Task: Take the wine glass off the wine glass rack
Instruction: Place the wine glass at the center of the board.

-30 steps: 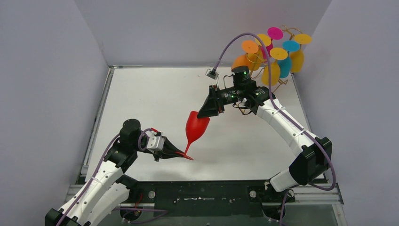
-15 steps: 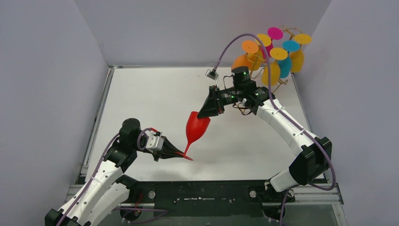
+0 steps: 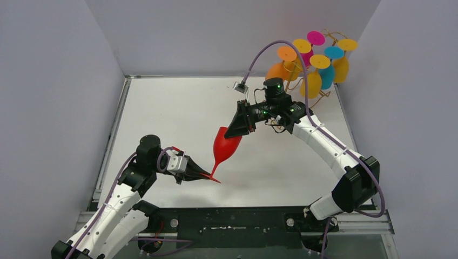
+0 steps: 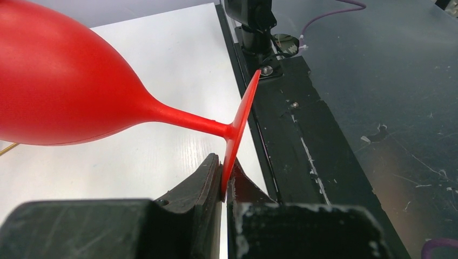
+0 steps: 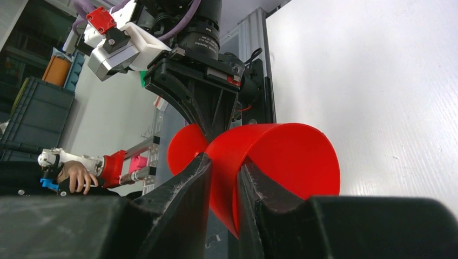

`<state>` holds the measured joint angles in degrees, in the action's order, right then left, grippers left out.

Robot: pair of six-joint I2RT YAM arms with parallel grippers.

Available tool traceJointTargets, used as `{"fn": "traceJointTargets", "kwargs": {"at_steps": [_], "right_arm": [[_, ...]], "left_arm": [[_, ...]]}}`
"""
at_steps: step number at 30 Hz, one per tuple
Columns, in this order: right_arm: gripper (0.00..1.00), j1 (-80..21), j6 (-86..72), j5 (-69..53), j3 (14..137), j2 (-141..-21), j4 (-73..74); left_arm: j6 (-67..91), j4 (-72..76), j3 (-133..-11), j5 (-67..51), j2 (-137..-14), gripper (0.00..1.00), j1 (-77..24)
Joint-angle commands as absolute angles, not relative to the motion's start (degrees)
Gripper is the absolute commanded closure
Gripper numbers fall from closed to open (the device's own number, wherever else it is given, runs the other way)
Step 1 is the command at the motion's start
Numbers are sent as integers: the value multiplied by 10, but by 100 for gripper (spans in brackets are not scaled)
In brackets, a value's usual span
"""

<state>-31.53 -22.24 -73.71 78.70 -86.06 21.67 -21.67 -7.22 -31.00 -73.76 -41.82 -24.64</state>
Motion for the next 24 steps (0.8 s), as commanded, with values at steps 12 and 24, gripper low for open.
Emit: {"fn": "traceJointTargets", "kwargs": {"at_steps": [12, 24], "right_arm": [[61, -327, -243, -789, 806, -850, 199], [91, -321, -312, -798, 781, -839, 117]], "left_arm": [[-274, -161, -345, -708, -423, 100, -235], [-307, -198, -348, -692, -442, 100, -234]]}}
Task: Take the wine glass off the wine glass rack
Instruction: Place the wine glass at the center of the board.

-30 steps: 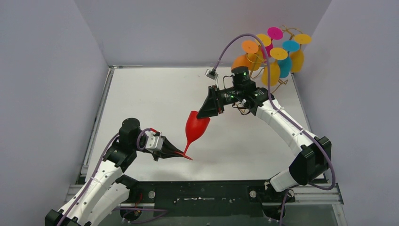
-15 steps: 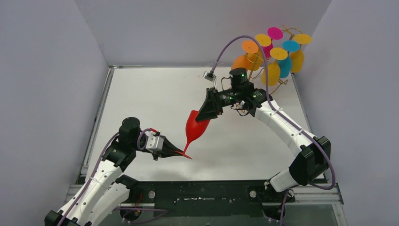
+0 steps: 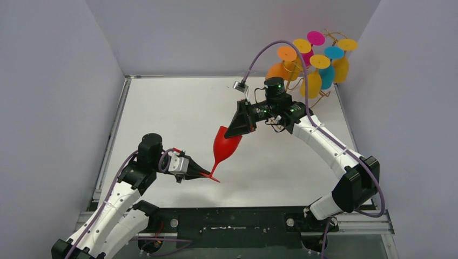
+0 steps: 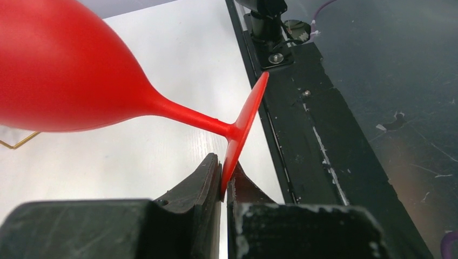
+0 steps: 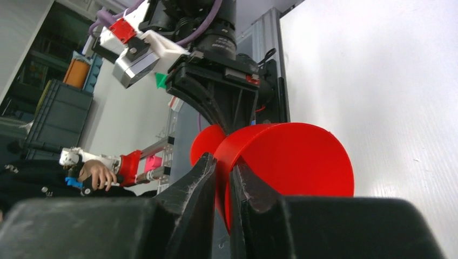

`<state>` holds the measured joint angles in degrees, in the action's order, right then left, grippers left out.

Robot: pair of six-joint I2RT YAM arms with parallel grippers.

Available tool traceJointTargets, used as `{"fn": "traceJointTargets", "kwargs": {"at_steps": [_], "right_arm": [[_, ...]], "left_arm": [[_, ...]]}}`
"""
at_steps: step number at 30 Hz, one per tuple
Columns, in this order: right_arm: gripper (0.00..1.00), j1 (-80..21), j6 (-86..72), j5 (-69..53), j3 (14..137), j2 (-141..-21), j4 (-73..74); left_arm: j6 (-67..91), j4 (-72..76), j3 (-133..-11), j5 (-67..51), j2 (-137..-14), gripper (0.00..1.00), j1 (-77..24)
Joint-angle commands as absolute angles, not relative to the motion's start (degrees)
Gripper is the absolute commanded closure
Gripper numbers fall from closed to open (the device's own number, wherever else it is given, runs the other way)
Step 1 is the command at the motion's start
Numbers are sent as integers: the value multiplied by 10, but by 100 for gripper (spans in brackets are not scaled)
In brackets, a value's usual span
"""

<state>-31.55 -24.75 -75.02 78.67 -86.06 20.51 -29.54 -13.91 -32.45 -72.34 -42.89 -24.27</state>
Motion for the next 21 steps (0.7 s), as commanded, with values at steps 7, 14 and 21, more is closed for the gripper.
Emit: {"fn": "traceJointTargets", "kwargs": {"at_steps": [7, 14, 21], "right_arm": [[100, -322, -395, -779, 746, -821, 8], [100, -324, -238, -677, 809, -836, 216], [100, -327, -184, -562, 831, -839, 275]], "left_arm": [[-309, -197, -349, -669, -440, 100, -234], [-158, -110, -346, -562, -426, 48, -234], [-103, -86, -335, -451, -410, 9, -234]]}}
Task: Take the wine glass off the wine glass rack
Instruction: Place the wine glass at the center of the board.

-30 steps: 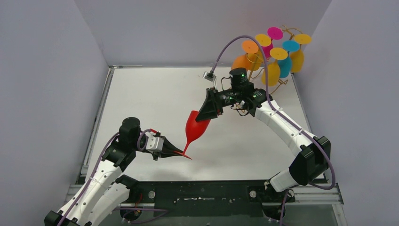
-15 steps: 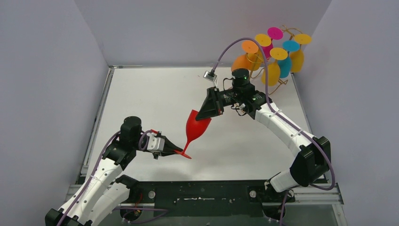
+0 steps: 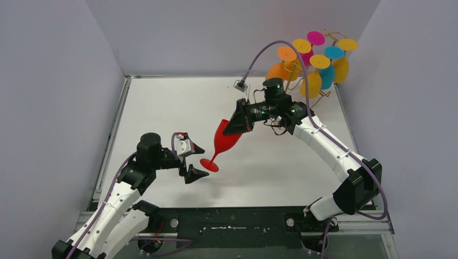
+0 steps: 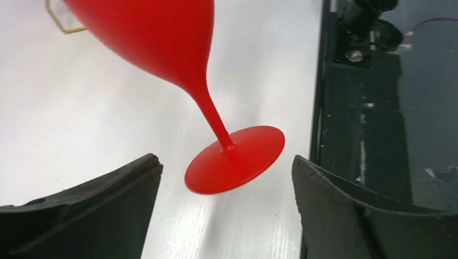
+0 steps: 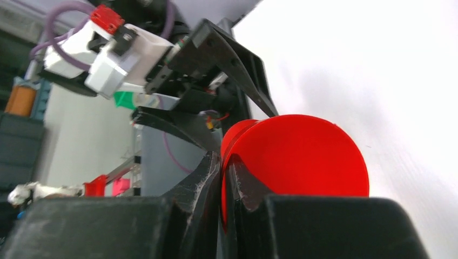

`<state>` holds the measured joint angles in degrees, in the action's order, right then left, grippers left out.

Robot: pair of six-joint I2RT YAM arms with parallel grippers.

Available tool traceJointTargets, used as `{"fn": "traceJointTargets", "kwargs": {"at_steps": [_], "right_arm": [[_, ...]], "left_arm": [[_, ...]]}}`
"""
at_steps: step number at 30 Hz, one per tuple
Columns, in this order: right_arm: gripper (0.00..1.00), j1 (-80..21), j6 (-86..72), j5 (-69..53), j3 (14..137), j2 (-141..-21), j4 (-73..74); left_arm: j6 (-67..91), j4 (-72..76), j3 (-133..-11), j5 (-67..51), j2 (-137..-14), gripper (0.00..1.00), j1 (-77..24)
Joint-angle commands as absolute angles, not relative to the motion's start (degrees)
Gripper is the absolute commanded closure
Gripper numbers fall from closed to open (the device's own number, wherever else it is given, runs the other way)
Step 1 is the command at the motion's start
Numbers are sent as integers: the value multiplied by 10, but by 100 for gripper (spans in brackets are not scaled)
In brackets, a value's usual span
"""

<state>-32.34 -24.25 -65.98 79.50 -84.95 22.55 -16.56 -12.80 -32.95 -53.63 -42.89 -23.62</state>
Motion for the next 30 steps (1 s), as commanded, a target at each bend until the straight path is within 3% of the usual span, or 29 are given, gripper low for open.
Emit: {"fn": "traceJointTargets", "kwargs": {"at_steps": [1, 6, 11, 16, 23, 30], "right_arm": [[100, -328, -175, -546, 836, -843, 287], [100, -336, -157, -451, 847, -856, 324], [100, -383, -135, -304, 849, -860, 329], [100, -437, -115, -114, 847, -877, 305], [100, -482, -102, -4, 851, -927, 234], [100, -498, -98, 39, 912, -1006, 195]], "left_arm": [[-78, -78, -331, -420, -404, 3, -234], [-49, -60, -318, -316, -364, 3, -234], [33, -48, -313, -112, -331, 3, -234], [95, -127, -354, 77, -356, 3, -231], [134, -171, -372, 182, -411, 3, -186], [167, -189, -380, 195, -448, 3, -89]]}}
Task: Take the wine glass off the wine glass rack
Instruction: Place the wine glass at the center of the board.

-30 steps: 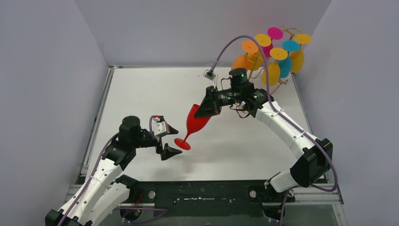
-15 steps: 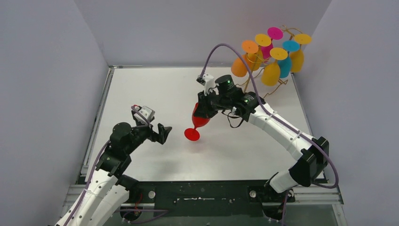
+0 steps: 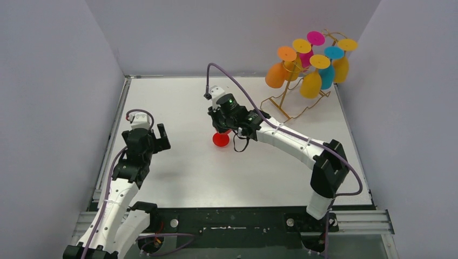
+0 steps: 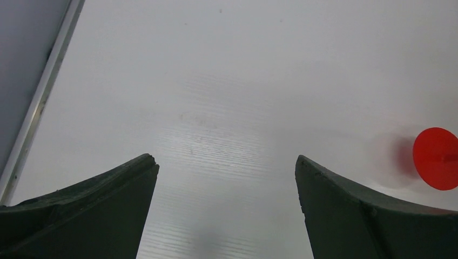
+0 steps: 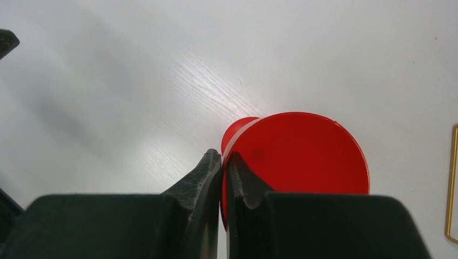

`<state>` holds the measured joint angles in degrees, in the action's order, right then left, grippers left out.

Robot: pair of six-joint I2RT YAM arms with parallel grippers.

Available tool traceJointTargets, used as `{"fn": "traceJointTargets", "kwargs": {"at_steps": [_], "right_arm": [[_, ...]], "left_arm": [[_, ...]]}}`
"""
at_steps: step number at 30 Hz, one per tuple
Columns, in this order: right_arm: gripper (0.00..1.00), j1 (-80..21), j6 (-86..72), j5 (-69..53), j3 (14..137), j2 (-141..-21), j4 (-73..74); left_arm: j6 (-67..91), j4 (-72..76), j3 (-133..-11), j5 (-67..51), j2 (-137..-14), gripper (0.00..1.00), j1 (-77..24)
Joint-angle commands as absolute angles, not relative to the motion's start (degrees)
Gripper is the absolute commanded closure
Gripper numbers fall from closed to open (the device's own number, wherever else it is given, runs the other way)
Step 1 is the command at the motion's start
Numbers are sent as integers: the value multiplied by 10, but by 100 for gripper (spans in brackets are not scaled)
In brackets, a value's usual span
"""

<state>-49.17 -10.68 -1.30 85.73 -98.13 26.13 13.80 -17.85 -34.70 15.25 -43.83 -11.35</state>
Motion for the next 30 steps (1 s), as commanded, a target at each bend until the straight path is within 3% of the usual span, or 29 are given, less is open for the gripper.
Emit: {"fn": "traceJointTargets", "kwargs": {"at_steps": [1, 15, 23, 30], "right_arm": [[100, -500, -100, 41, 923, -1019, 192], [100, -508, -104, 66, 1108, -1195, 213], [100, -514, -111, 54, 1227, -1279, 300], [92, -518, -97, 72, 1239, -1280, 310]], "left_arm": [[169, -195, -383, 211, -450, 3, -89], [146, -207, -388, 286, -436, 3, -89], [140, -197, -381, 293, -424, 3, -89], [135, -193, -375, 292, -420, 3, -89]]}}
